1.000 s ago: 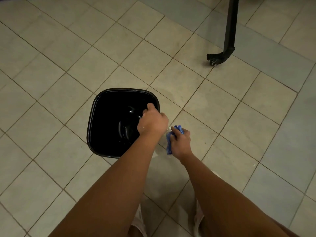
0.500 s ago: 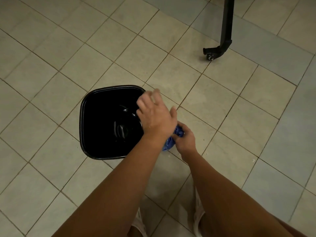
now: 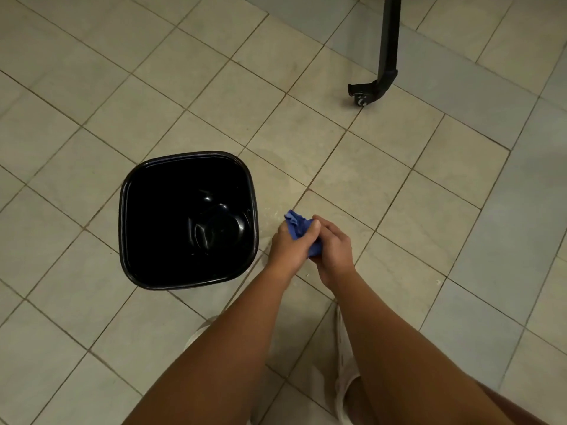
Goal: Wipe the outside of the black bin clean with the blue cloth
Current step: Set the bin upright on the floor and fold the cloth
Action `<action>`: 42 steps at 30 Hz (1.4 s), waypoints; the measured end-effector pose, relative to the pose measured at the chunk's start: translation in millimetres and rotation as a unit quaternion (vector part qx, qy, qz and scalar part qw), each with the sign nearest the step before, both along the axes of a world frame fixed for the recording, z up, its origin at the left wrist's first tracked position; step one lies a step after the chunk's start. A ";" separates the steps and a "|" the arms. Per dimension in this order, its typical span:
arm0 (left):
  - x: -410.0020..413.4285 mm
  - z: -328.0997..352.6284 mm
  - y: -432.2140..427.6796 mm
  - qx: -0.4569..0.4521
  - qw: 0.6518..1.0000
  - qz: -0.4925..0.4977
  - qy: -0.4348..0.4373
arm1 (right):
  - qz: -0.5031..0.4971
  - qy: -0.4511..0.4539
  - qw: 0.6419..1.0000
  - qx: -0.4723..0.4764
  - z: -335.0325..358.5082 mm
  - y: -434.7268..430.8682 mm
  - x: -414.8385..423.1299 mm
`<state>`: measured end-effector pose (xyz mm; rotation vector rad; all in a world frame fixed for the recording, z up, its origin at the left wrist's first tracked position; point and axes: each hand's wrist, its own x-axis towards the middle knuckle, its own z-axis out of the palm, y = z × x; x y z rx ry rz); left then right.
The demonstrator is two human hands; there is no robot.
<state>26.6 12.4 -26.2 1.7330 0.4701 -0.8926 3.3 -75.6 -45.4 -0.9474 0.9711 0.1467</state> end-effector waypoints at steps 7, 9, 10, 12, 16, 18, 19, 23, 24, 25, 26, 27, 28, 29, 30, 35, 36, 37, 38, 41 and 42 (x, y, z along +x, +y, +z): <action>-1.6 -35.6 8.1 -0.073 0.968 0.231 0.064 | -0.025 0.081 0.993 -0.086 -0.2 -5.9 15.8; 0.2 -41.7 8.1 -0.089 0.945 0.307 0.064 | -0.057 0.092 0.993 -0.043 1.9 -10.9 21.3; 1.4 -41.5 7.6 -0.094 0.935 0.335 0.071 | -0.061 0.097 0.993 -0.017 2.6 -12.7 23.5; 3.7 -42.5 6.0 -0.108 0.920 0.365 0.094 | -0.044 0.116 0.992 0.023 3.7 -13.2 27.7; 9.7 -41.7 4.4 -0.167 0.899 0.385 0.126 | 0.013 0.129 0.988 0.081 7.5 -13.8 29.7; 10.7 -48.7 4.7 -0.182 0.895 0.393 0.106 | 0.036 0.130 0.987 0.084 8.1 -15.8 29.7; 11.0 -47.1 4.3 -0.185 0.892 0.400 0.097 | 0.041 0.128 0.987 0.084 7.2 -17.1 29.2; 12.9 -54.1 -0.9 -0.169 0.883 0.429 0.092 | 0.024 0.090 0.992 0.087 6.2 -16.3 28.6; 12.9 -53.7 -2.0 -0.172 0.884 0.422 0.106 | 0.025 0.078 0.993 0.084 5.5 -14.5 28.7; 12.4 -51.2 -3.0 -0.178 0.889 0.402 0.129 | 0.025 0.064 0.994 0.080 4.6 -12.3 28.9; 11.1 -48.9 -3.1 -0.189 0.893 0.377 0.155 | 0.023 0.050 0.995 0.081 3.7 -10.5 29.0; 9.5 -46.7 -2.3 -0.194 0.898 0.355 0.172 | 0.016 0.036 0.995 0.087 2.3 -9.1 29.2; 8.9 -44.5 -1.6 -0.198 0.903 0.339 0.176 | 0.008 0.020 0.995 0.097 1.4 -7.9 29.5; 10.2 -42.4 -1.2 -0.192 0.909 0.332 0.165 | 0.002 0.007 0.994 0.105 1.1 -6.5 30.3; 12.7 -43.5 -0.3 -0.182 0.914 0.335 0.140 | -0.004 -0.006 0.993 0.115 0.8 -5.1 31.2; 22.1 -42.2 4.1 -0.120 0.939 0.323 0.014 | 0.010 0.011 0.995 0.097 -9.4 -1.1 30.0; 20.0 -44.3 5.5 -0.098 0.946 0.309 0.014 | 0.033 0.039 0.997 0.065 -13.1 0.2 28.5; 17.4 -47.4 7.0 -0.073 0.955 0.288 0.020 | 0.056 0.074 0.995 0.029 -16.1 1.9 26.9; 14.3 -50.2 7.9 -0.051 0.961 0.268 0.034 | 0.070 0.107 0.992 0.005 -19.1 3.2 25.0; 8.1 -53.1 9.1 -0.001 0.971 0.229 0.061 | 0.091 0.181 0.979 -0.034 -26.1 5.8 19.2; 7.8 -52.3 8.9 0.010 0.975 0.214 0.054 | 0.108 0.178 0.977 -0.047 -26.3 6.3 18.0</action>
